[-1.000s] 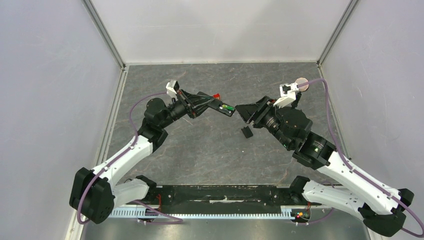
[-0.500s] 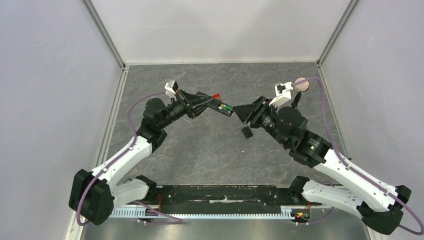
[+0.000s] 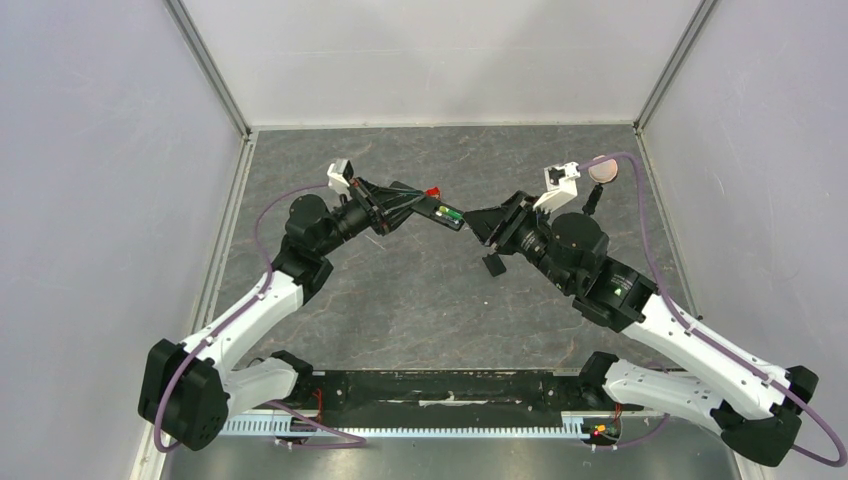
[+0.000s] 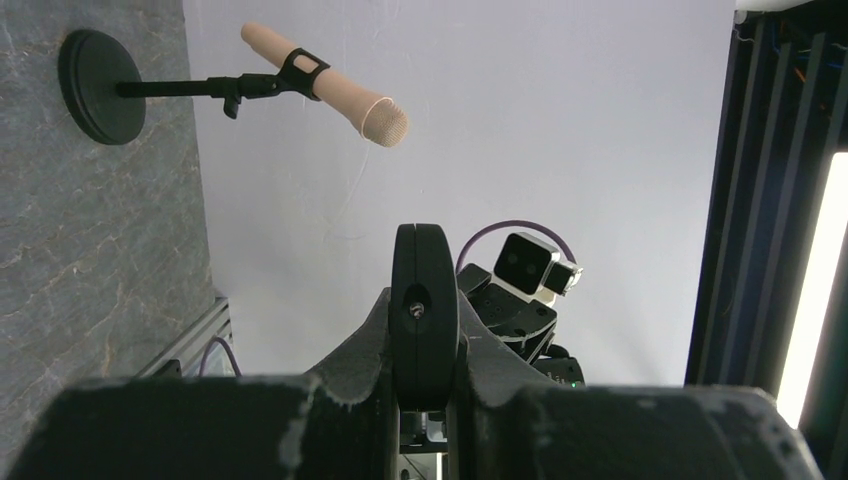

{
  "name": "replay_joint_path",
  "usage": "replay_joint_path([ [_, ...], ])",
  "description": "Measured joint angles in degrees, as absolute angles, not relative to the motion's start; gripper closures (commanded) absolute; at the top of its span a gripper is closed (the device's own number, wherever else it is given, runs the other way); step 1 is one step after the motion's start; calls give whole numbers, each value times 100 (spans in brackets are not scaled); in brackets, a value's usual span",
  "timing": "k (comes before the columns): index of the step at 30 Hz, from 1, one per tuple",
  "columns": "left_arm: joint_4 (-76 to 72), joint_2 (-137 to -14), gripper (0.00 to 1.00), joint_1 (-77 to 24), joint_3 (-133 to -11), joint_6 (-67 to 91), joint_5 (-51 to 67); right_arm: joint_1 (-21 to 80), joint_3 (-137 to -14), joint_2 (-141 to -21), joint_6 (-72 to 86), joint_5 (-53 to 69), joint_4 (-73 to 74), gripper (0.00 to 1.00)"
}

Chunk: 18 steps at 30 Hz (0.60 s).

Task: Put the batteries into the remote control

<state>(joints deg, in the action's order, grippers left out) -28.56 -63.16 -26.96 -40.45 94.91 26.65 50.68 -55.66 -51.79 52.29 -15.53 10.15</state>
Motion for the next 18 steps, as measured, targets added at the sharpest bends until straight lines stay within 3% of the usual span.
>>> replay_joint_path([
  [14, -2528, -6326, 98, -2668, -4431, 8901, 2792, 5035, -5575, -5225, 5240, -1564, 1037, 67],
  [18, -2499, -6329, 98, -2668, -4471, 8602, 2827, 5035, -5638, -5260, 5227, -1531, 1194, 60],
])
